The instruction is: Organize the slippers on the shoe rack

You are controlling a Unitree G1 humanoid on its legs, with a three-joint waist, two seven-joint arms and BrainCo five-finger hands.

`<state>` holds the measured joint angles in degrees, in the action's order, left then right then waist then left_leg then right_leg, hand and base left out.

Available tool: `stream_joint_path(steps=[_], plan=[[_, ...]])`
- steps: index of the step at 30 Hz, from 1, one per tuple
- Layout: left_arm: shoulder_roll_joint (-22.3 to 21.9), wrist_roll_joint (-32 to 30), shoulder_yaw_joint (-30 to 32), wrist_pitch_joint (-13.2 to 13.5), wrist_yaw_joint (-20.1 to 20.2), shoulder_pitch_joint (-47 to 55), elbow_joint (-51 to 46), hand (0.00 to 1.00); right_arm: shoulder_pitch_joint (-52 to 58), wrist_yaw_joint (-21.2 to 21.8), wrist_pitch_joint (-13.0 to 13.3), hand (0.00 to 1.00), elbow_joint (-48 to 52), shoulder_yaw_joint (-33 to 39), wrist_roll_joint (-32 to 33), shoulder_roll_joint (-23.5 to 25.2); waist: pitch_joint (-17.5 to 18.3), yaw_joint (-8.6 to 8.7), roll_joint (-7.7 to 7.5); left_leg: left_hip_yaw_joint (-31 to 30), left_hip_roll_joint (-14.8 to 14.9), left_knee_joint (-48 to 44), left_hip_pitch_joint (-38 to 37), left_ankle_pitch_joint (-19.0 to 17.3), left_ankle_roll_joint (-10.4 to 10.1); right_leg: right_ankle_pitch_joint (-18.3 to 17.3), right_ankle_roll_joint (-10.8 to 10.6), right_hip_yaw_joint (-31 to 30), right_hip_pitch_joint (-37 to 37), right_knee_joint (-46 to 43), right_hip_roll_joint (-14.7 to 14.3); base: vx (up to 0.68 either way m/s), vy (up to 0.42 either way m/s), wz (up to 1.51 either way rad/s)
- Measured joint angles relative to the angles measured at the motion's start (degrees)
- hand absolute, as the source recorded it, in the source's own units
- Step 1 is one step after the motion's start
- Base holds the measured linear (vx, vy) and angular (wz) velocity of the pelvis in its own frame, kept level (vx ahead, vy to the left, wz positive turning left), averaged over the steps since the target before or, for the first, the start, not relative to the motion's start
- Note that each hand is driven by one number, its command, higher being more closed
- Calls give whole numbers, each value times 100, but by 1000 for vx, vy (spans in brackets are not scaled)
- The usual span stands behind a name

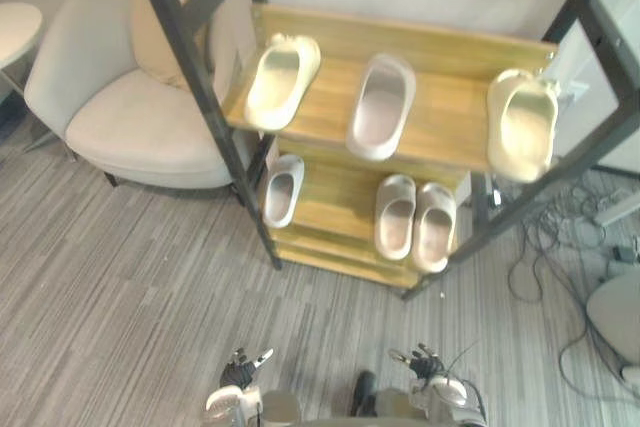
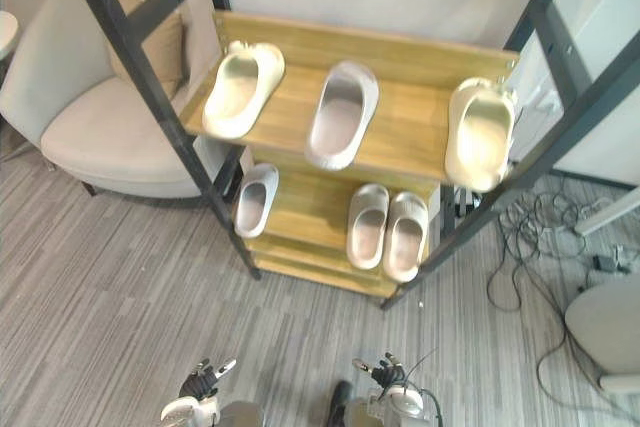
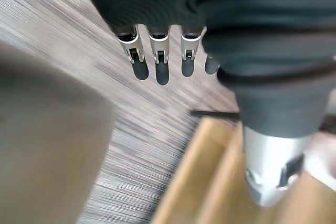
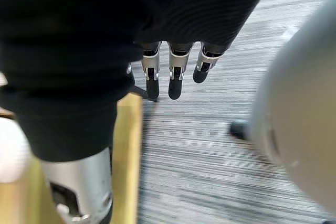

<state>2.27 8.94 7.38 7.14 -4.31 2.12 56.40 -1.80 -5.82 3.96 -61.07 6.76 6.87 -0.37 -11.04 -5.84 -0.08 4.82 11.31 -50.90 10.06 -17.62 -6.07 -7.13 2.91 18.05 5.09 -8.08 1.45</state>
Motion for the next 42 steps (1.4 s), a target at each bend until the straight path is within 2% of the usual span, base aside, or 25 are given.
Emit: stream_joint_path(steps=[1,2,4,6,7,10,14,18,22,26,27,31,35,38,39,42], plan=[[38,-1,-85,4,1,-36,-2,0,-10,-11,4,0,9,1,4,-5,-4,-18,-9,66,-5,467,149,-44,23,-1,-7,2,83,90,45,250,100,-16],[99,2,-212,0,0,-70,21,0,-16,-13,4,0,3,0,6,-7,-2,-25,3,67,-49,1334,237,21,2,-15,-115,11,138,138,88,237,140,-17],[99,-10,-419,-2,1,-123,130,0,8,-12,7,0,-39,6,6,-74,18,-24,137,-118,-168,2743,170,768,-22,-144,-431,-22,231,158,62,221,190,-2],[316,-36,-565,1,2,-171,173,0,38,-12,-1,0,-85,-18,5,53,46,-1,-202,-96,-504,3128,-39,895,80,-135,-513,-63,228,240,355,216,164,19],[370,-41,-638,-7,5,-184,201,0,74,-14,-1,0,-90,-14,3,51,83,3,-263,-84,-584,3165,-49,900,87,-128,-521,-74,237,241,434,147,108,15],[404,-55,-662,-7,16,-181,306,0,24,23,18,0,-86,-22,-7,51,100,6,-285,-30,-717,3448,-425,940,152,-14,-621,-145,430,238,568,140,95,-1],[481,-209,-681,-6,104,-183,402,0,7,27,23,0,-90,-64,-20,48,122,61,-303,103,-739,4029,-801,1153,208,52,-708,-389,440,242,588,10,-10,-19],[487,-221,-697,-8,105,-164,524,0,16,15,23,0,-93,-301,-78,-1,139,237,-311,258,-726,4608,-986,1493,181,92,-703,-647,236,240,551,-51,-29,-26],[481,-224,-729,-5,97,-145,577,0,219,-68,37,0,241,-580,-244,-89,140,274,-306,419,-706,4985,-1277,1706,170,114,-688,-892,209,241,536,-95,-8,-37],[481,-223,-714,-6,47,-123,617,0,615,-184,77,0,1152,-815,-355,-188,143,320,-311,652,-799,5612,-1579,2075,188,48,-733,-1112,80,248,564,-145,24,-31],[475,-223,-705,-5,24,-91,613,0,786,-202,71,0,1588,-883,-467,-220,125,404,-289,673,-806,5689,-1629,2141,194,36,-738,-1157,36,205,564,-196,43,-23],[486,-222,-678,0,-60,37,531,0,1547,-198,69,0,3346,-930,-704,-255,150,551,-296,713,-803,5720,-1691,2114,205,24,-759,-1358,6,172,555,-141,21,-19],[487,-225,-730,72,-75,150,379,0,2181,-145,114,0,5172,-875,-922,-348,188,582,-287,707,-837,5720,-1610,2113,206,24,-759,-1545,-155,147,542,-72,12,-17],[496,-279,-789,130,-72,205,379,0,2322,-71,274,0,6133,-848,-922,-371,269,610,-275,702,-863,5719,-1626,2112,207,34,-760,-1606,-170,135,550,-19,10,-9],[513,-321,-862,137,-57,210,381,0,2284,-48,335,0,6389,-848,-929,-371,285,609,-236,698,-869,5719,-1627,2112,207,60,-766,-1619,-173,136,552,0,0,0],[519,-424,-910,171,-35,224,389,0,1996,-16,477,0,6995,-851,-990,-380,335,588,-249,697,-876,5689,-1663,2104,221,149,-812,-1662,-162,139,549,16,-1,-4]])
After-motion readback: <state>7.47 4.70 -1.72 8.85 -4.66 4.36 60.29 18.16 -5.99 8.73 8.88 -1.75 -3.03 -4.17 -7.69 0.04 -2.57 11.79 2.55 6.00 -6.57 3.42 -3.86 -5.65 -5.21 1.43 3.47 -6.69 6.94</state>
